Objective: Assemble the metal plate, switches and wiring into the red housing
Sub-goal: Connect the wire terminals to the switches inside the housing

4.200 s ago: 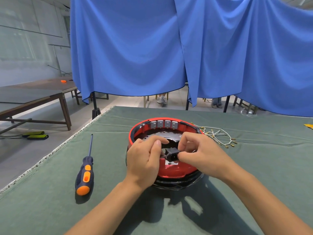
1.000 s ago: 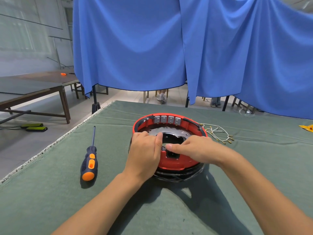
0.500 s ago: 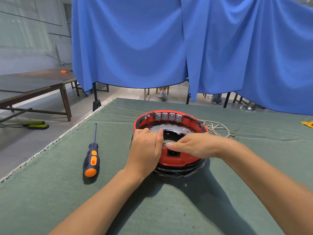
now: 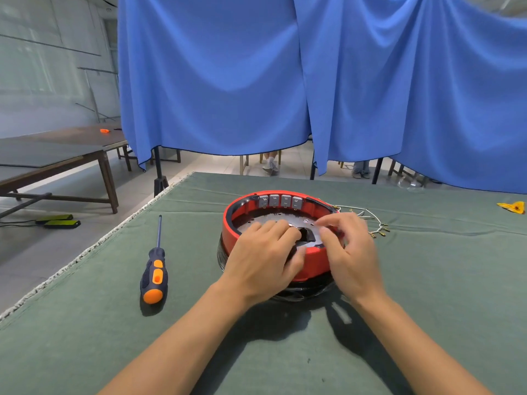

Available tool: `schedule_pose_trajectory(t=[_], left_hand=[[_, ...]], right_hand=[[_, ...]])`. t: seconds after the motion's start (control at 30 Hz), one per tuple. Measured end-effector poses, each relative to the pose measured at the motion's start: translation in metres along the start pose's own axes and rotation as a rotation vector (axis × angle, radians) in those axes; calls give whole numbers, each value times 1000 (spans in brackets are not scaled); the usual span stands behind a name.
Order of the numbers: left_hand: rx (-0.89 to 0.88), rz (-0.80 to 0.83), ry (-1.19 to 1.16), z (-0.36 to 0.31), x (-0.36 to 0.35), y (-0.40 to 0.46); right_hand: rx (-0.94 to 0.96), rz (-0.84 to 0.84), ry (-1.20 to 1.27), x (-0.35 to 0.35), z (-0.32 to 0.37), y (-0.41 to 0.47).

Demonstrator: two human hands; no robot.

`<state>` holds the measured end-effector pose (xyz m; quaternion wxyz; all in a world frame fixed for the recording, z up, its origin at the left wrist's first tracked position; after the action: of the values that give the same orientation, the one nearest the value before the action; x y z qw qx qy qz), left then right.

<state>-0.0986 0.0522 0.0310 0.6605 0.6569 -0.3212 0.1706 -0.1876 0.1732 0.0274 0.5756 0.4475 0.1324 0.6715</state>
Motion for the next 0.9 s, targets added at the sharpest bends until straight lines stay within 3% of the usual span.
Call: schedule_pose_trajectory(t=[0.07,0.33,0.47,0.67,0.9], left_hand=[[-6,13,10,-2,-3,2],[74,-26,66,-5,-13,13],[64,-82,94,-4,-17,11],[36,-118,92,-1,-22,8],[46,-116,67,2,-24,8]], right_hand=[[-89,-72,-57,9,-16,0],[-330,8,-183,3,-58,2],[-508,175,-477,-1,-84,15],[-460,335,-830,-14,-103,39],[-483,312,-871,-14,-113,42]])
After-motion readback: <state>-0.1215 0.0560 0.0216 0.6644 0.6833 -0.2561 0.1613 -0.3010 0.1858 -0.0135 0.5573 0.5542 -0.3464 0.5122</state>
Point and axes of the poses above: each hand's wrist, its own y-axis towards the middle knuckle, its own x-axis out of the back of the hand, z = x × y, the point moved 3 cm from there along y, towards the middle knuckle, and after that the axes turned 11 degrees about -y, right-handed, at the moved point
